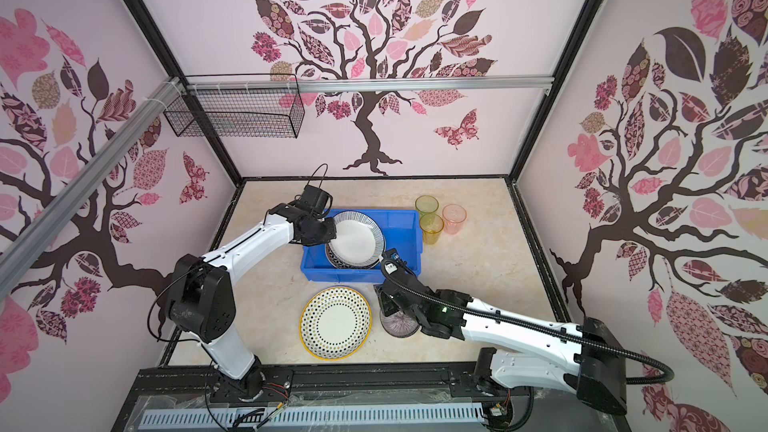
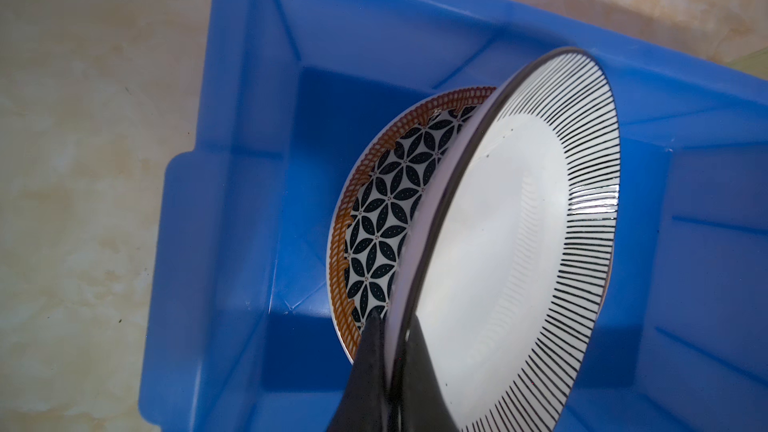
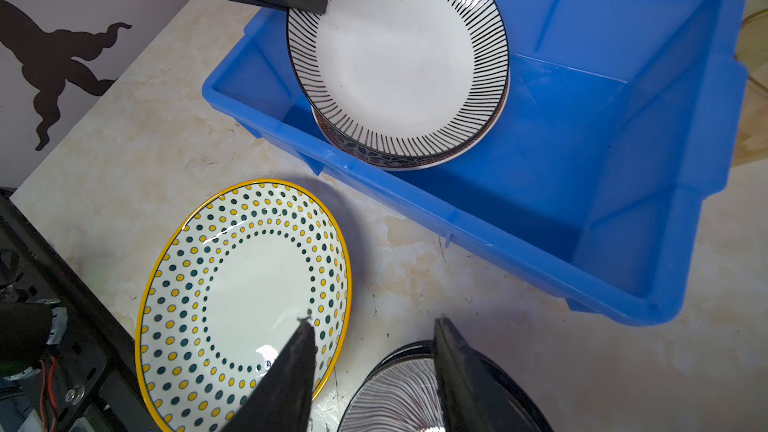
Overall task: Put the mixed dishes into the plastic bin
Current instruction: 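Lower the striped plate onto the patterned bowl in the blue bin with the left gripper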
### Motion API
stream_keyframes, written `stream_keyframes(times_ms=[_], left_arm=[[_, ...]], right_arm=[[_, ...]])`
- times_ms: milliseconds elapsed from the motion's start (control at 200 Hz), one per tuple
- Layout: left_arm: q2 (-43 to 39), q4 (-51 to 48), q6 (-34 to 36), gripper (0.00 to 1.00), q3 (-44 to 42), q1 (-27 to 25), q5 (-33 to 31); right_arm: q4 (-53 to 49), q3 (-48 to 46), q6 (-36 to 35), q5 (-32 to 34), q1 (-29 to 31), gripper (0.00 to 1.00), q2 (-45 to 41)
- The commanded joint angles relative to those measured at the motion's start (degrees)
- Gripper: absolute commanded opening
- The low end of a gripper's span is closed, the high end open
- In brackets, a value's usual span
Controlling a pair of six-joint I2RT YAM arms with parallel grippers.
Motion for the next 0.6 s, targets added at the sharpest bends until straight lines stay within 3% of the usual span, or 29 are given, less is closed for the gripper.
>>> stream_keyframes(times_ms=[0, 595], left_arm=[[-0.6, 5.1, -1.3, 0.00, -1.2, 0.4, 1.2], [1.5, 5.8, -2.6, 0.00, -4.7, 0.7, 1.5]], right_arm=[[-0.3, 2.2, 1.0, -0.6, 0.1, 0.49, 0.9], [-0.7, 2.2, 1.9, -3.4, 0.1, 0.51, 1.2]])
